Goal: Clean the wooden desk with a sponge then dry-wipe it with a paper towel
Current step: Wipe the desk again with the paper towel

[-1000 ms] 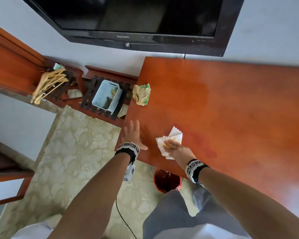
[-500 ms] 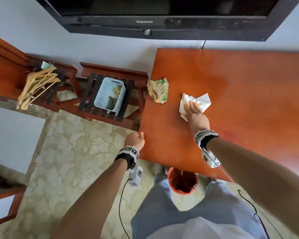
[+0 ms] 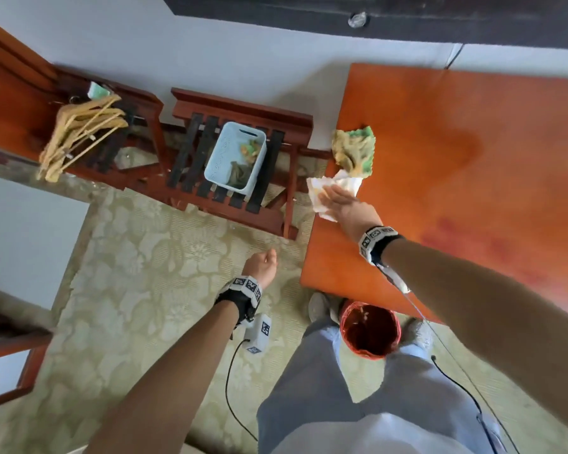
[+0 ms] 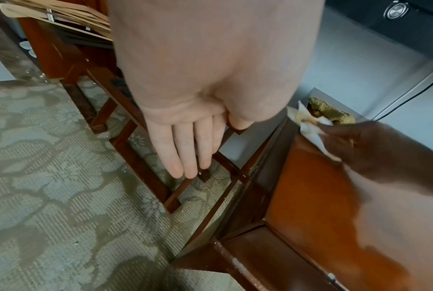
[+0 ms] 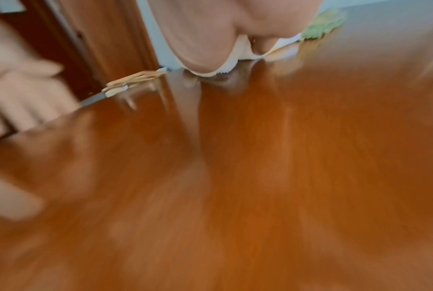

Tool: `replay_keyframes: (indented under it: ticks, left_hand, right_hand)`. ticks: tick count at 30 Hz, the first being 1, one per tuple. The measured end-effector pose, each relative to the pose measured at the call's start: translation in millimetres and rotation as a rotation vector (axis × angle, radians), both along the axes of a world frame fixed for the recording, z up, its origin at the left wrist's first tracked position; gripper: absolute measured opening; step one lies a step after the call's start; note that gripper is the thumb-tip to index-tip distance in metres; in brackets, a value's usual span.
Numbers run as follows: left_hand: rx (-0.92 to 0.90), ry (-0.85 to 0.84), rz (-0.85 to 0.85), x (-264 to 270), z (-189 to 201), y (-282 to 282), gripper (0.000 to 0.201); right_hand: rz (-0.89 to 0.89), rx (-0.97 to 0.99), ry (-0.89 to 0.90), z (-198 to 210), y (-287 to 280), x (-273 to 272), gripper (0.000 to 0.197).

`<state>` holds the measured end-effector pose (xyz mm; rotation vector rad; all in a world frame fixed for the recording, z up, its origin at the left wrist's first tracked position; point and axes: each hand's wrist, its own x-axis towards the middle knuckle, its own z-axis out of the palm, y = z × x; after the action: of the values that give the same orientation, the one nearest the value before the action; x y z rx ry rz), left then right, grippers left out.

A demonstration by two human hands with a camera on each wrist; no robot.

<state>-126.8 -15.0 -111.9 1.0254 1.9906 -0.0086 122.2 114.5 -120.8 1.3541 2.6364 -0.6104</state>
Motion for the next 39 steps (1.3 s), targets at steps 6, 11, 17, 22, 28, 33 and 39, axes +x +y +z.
replay_keyframes:
  ticks: [6,11,17,22,28,33,39]
  left_hand:
    - [0.017,0.046,-0.017,3.2,4.3,-9.4,0.049]
    - [0.105,0.097,-0.038,20.5,16.7,9.7,0.045]
    - [0.322,0.109,-0.296,48.0,26.9,50.5,0.047]
    - [0.339,0.157,-0.685,86.7,26.7,71.7,0.068]
    - [0.397,0.176,-0.922,133.7,31.5,99.5,0.09]
    - [0.305,0.255,-1.072,161.7,24.9,126.1,0.135]
    - [0.285,0.315,-1.362,190.4,19.3,151.1,0.161]
  right_hand:
    - [0.044,0.008,0.026,-22.8,-51.6,-15.0,0.066]
    - [0.281,-0.137,0.286,-20.7,-142.8,-0.8,0.07]
    - [-0.012,-0.017,0.116,-8.0,-35.5,57.0,0.06]
    - [-0.47,0.019,-0.001,-9.8,6.5,108.7,0.058]
    - [-0.12,0.052,0.107,-14.2,-96.8,99.9,0.08]
    - [-0.149,0.065,0.072,-7.6,-38.9,159.4,0.065]
    - [-0.506,0.098,0.011,-22.0,112.6,252.2,0.05]
